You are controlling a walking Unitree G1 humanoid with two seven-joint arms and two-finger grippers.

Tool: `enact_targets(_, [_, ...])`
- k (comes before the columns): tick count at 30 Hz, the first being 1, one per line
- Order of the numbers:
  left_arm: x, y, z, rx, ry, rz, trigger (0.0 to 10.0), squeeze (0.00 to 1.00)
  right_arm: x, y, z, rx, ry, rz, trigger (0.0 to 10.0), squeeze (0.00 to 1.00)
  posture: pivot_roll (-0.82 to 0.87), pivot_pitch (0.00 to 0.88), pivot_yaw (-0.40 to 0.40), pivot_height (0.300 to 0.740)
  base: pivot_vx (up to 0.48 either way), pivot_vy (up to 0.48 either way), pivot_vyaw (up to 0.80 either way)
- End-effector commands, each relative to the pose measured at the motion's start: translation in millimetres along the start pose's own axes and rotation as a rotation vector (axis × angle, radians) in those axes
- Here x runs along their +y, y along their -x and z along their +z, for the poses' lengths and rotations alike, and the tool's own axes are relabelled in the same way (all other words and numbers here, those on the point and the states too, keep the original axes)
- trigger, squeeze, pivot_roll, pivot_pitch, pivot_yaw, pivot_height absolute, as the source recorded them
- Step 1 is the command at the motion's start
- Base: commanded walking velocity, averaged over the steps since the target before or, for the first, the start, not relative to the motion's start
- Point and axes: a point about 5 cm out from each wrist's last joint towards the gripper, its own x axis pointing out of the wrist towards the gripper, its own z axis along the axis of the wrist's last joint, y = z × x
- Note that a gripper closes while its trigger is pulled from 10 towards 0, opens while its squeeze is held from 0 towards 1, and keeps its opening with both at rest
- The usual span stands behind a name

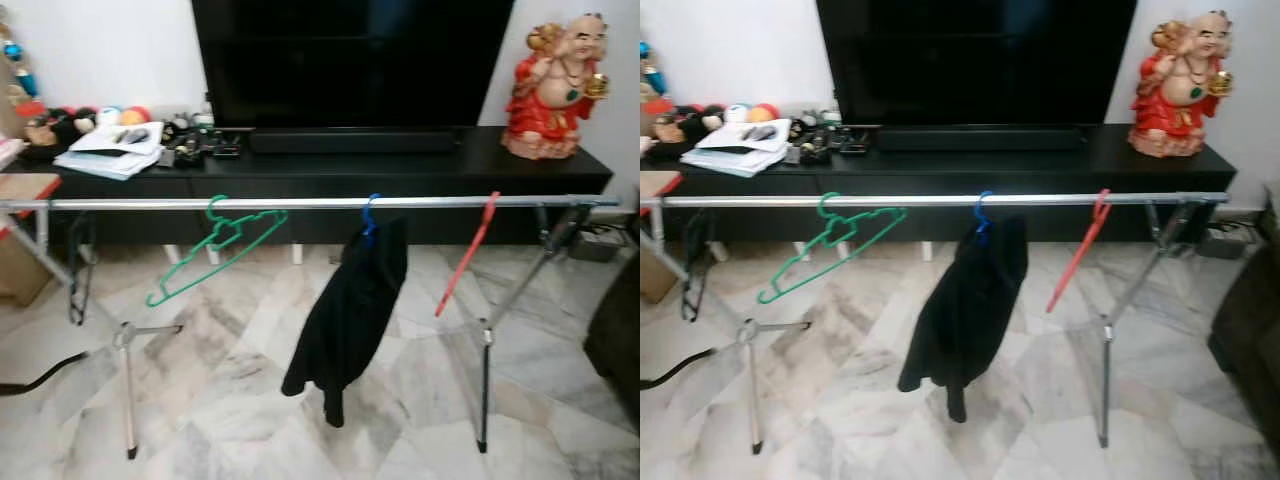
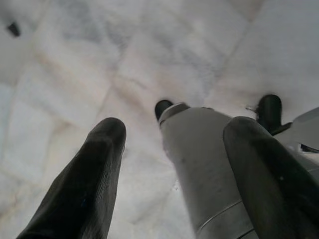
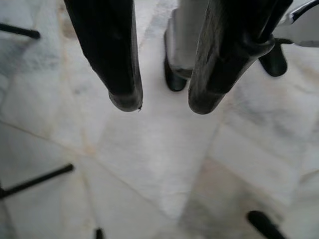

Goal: Hang hanger

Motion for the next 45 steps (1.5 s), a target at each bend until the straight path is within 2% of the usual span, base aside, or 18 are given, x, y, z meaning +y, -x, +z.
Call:
enact_targets(1, [-6.1,1.0,-10,0.039,0.002,-0.026,10.0,0.00,-3.1,0.7,-4,0.014,0.007,-0.008,10.0,0.00,0.00,0.000,0.015,0.740,0.000,0.000,-0.76])
enact_targets(33, [-5.0,1.1,-9,0.034,0.003,-0.033,10.0,0.00,0.0,1.1,-6,0.017,-0.001,-0.006,10.0,0.00,0.00,0.000,0.029,0.740,0.000,0.000,-0.76])
enact_targets(45, [-0.8,1.6,-9,0.029,0.003,-0.017,10.0,0.00,7.3,1.0,-6,0.020,0.000,0.009,10.0,0.00,0.03,0.000,0.039,0.740,0.000,0.000,-0.76])
